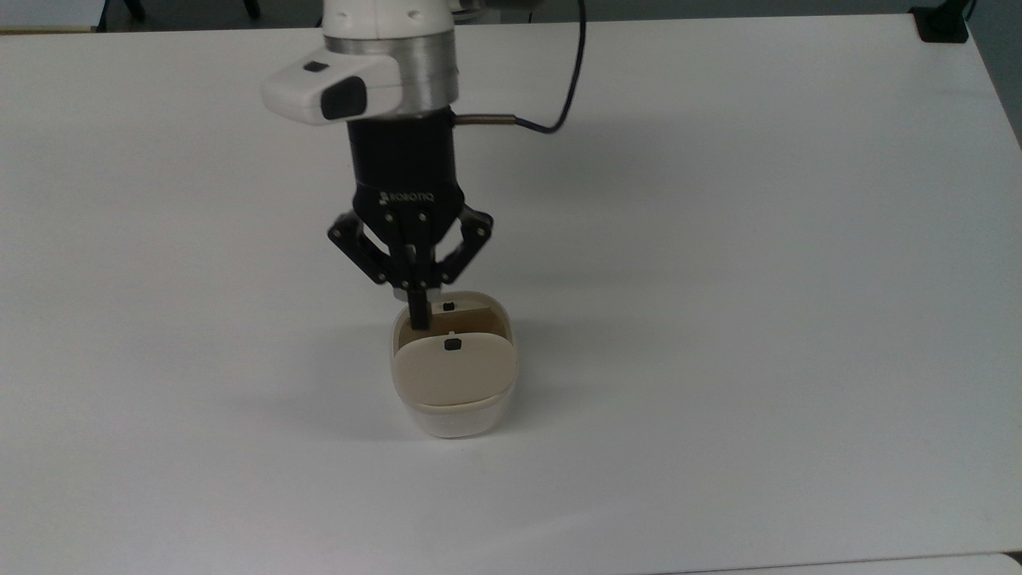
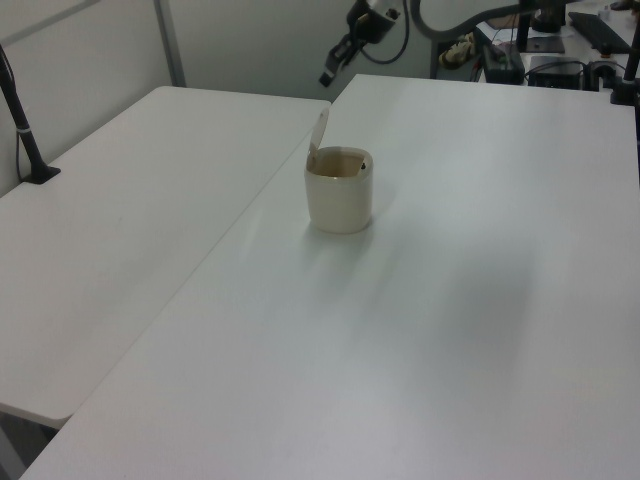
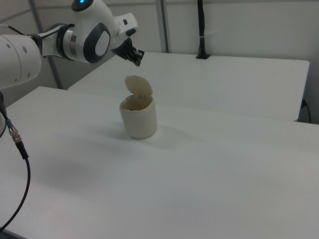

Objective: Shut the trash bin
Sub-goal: 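Move the gripper over the bin and lower it toward the raised lid, then push the raised lid down onto the bin rim with the gripper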

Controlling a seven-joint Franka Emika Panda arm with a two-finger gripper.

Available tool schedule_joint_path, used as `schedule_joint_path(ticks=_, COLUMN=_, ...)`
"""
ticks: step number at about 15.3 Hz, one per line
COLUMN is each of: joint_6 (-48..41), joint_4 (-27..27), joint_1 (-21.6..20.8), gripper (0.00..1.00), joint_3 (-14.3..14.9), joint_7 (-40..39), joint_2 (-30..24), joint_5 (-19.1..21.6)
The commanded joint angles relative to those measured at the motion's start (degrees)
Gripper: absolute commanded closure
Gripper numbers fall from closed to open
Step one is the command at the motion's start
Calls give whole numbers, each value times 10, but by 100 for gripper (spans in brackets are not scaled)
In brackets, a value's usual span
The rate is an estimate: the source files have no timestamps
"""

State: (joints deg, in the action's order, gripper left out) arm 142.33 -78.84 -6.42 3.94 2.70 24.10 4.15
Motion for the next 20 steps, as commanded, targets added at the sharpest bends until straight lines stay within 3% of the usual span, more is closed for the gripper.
schedule_joint_path(ticks=1, joint_6=61, joint_4=30, joint_1=-16, gripper=100, joint_3=4, joint_7=30, joint_2=49, joint_5=1)
schedule_joint_path(ticks=5, joint_6=52, joint_4=24, joint_1=-21, gripper=100, joint_3=3, joint_7=30, joint_2=48, joint_5=-20)
schedule_joint_path(ticks=11, joint_6=-153, joint_4=9, joint_1=-21, gripper=100, joint_3=3, joint_7=-34, joint_2=26, joint_5=-19)
schedule_joint_path(ticks=20, joint_6=-149, joint_4=-58, joint_1=-22, gripper=100, joint_3=2, joint_7=-37, joint_2=41, joint_5=-24)
